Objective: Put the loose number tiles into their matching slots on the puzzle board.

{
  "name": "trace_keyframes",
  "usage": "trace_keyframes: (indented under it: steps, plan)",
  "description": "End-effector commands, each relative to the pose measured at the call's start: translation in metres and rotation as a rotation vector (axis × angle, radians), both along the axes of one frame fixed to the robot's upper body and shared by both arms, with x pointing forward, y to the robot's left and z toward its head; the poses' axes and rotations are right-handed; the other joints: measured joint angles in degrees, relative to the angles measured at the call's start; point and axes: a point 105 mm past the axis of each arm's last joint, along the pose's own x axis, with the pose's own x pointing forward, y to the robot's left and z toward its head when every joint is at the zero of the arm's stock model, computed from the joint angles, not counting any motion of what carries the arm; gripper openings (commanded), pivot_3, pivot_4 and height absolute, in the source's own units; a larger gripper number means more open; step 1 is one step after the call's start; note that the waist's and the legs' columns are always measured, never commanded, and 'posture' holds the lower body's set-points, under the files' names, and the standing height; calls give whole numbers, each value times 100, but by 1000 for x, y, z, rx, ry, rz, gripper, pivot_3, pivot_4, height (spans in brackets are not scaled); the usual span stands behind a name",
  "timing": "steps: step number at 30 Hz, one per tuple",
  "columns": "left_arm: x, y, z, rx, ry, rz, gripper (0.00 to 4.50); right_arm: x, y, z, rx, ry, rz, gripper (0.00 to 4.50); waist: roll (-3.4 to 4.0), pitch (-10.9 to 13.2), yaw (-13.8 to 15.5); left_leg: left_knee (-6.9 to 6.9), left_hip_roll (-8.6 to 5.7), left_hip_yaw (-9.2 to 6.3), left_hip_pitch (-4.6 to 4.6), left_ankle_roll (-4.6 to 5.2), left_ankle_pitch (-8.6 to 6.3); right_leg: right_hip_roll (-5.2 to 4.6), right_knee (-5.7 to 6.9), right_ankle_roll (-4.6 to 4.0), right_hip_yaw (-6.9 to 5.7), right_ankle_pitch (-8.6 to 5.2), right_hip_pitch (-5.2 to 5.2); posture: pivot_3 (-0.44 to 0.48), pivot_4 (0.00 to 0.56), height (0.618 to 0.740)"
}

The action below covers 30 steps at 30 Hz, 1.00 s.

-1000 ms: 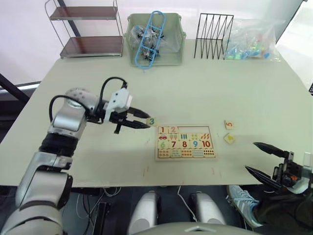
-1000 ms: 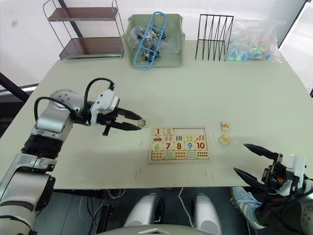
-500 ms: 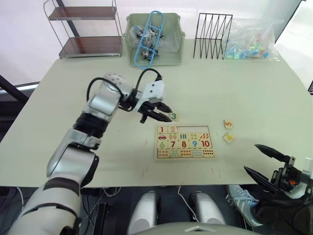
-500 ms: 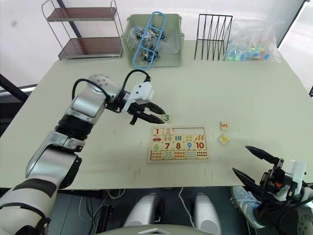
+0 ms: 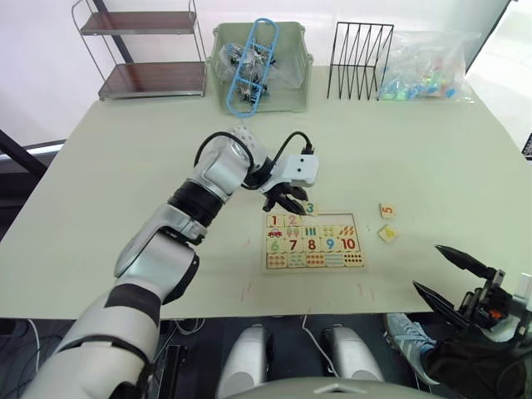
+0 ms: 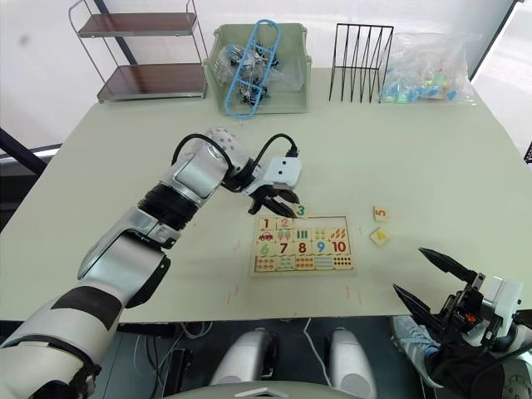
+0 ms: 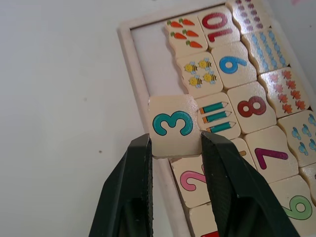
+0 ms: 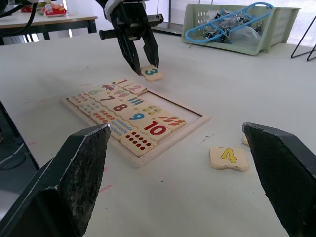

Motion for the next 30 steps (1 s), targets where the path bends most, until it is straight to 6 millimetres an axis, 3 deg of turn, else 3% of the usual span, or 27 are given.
trace_keyframes:
  steps: [1, 13, 30]
  plan:
    - [0, -9, 10, 28, -21, 2, 918, -1, 3, 12, -17, -60, 0, 4500, 0, 0, 1, 0, 0, 1, 0, 0, 0, 0, 0, 0, 0, 0, 0, 0, 150, 740]
    - [-3, -24, 3, 114, 62, 91, 918, -1, 8, 14, -15, -70, -7, 4500, -1, 1, -9, 1, -1, -1, -2, 0, 0, 0, 0, 3, 0, -3, -1, 0, 150, 740]
    - [-3, -18, -5, 151, 80, 167, 918, 0, 8, 15, -15, -71, -8, 4500, -1, 1, -3, 0, -1, -2, -2, 0, 0, 0, 3, 2, 0, -3, -2, 0, 150, 740]
